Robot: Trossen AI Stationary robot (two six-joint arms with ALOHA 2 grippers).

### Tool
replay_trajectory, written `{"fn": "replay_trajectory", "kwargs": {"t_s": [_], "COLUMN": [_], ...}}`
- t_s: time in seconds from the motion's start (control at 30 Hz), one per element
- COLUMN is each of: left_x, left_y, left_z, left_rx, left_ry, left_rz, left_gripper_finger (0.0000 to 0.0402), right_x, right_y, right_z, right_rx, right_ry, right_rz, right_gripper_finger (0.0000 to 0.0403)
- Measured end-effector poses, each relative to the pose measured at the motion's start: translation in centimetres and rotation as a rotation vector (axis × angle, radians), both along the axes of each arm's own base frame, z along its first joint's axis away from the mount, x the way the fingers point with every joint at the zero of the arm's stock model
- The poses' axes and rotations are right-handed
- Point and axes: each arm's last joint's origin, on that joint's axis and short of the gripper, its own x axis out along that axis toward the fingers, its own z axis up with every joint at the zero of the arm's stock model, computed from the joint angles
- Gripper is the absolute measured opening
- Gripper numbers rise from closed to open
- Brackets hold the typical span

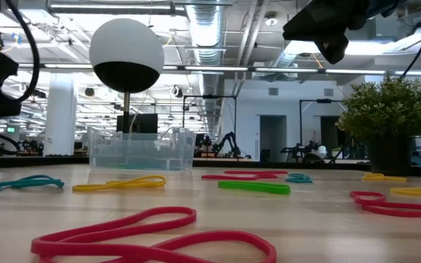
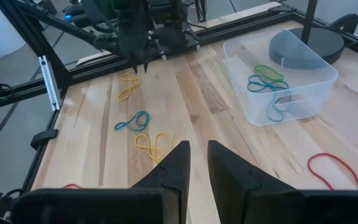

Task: Pick and place rubber bands into bin
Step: Put the yellow rubber band into the transparent container

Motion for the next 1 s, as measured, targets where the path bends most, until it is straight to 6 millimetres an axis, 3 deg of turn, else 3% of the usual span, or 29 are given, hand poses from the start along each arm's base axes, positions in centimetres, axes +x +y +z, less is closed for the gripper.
{"fn": "replay_trajectory", "kwargs": {"t_s": [0.2, 0.37, 1.0], "left_x": [0.4, 0.2, 0.1], "left_y": [-0.8, -1.3, -2.3], "left_z": [-0.9, -1.1, -3.2], "left_rx": [-0.075, -0.033, 0.123], "left_ry": [-0.128, -0.168, -0.071], "left_rz": [-0.077, -0.131, -0.186], "left_gripper_finger": [0.0094, 0.0094, 0.008], "right_x": [0.0, 0.0, 0.0], "right_y": [0.0, 0.0, 0.0], "right_z": [0.0, 0.0, 0.0], "right_rx": [-0.001, -0.002, -0.004], "right_ry": [0.0, 0.0, 0.003], "right_rz": [0.0, 0.001, 0.002], "right_gripper_finger": [0.005, 0.005, 0.005]}}
